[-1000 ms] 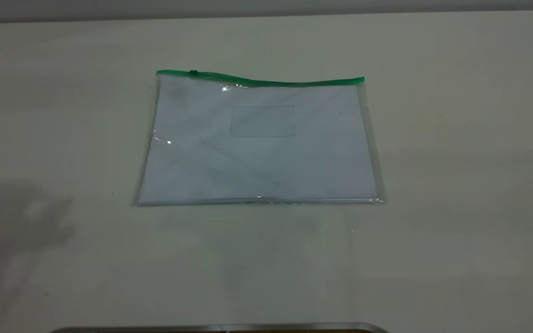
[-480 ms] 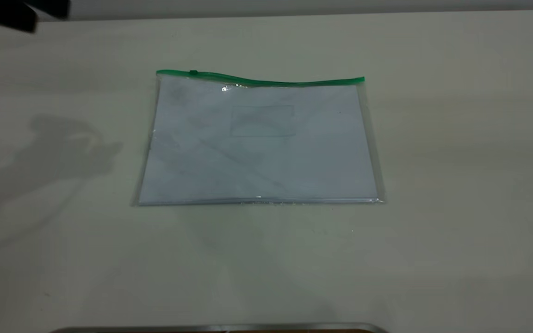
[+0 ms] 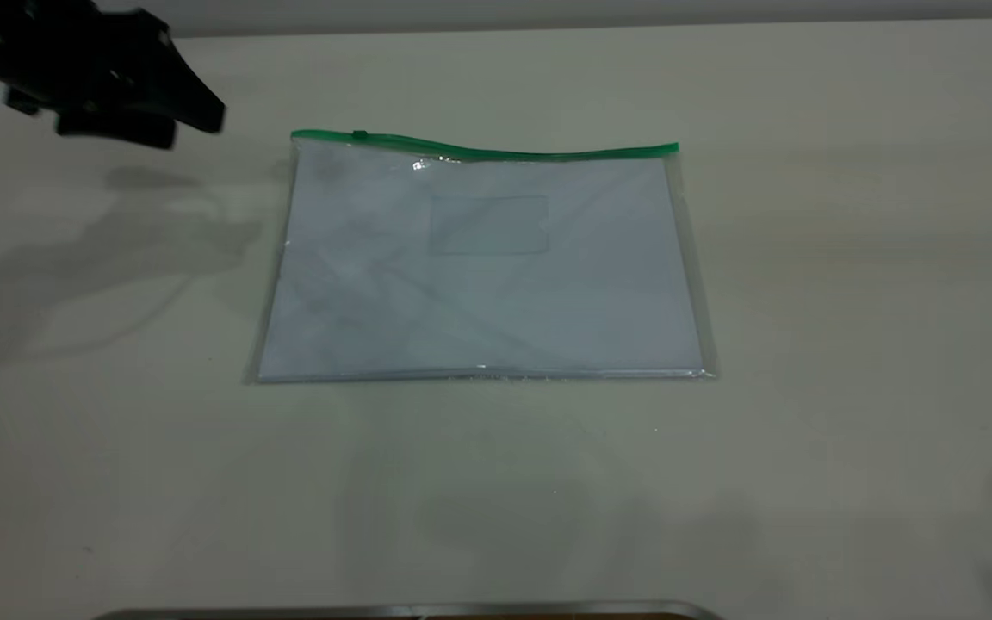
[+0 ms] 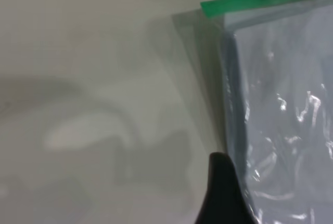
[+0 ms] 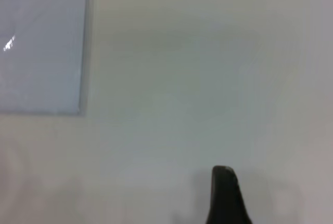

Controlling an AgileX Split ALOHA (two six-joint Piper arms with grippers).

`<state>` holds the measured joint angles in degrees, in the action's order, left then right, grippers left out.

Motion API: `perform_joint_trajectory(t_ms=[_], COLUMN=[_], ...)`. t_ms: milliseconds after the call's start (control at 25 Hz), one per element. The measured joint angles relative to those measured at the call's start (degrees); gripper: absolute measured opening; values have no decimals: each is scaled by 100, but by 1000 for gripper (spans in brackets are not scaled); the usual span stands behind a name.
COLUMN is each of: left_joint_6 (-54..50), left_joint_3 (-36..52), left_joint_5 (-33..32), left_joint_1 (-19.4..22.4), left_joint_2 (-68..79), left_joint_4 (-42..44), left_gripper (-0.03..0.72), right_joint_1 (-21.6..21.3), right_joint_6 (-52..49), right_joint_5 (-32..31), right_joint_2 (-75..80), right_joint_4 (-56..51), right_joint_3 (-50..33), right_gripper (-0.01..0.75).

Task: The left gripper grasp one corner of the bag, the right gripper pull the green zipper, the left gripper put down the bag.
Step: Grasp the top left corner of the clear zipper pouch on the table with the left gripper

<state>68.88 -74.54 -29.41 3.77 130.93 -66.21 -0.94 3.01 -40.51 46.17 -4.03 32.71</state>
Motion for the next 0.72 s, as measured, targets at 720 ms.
perform_joint_trajectory(t_ms=[720], left_joint_6=[275], left_joint_3=[-1516], left_joint_5=[36], left_joint_1=[-685], left_joint_2=[1576], left_joint_4=[-153], left_gripper=[588], right_joint_1=[0], right_joint_6=[160], right_joint_5=[-420], right_joint_2=[867], right_joint_4=[-17], right_joint_3=[888], right_gripper=[531])
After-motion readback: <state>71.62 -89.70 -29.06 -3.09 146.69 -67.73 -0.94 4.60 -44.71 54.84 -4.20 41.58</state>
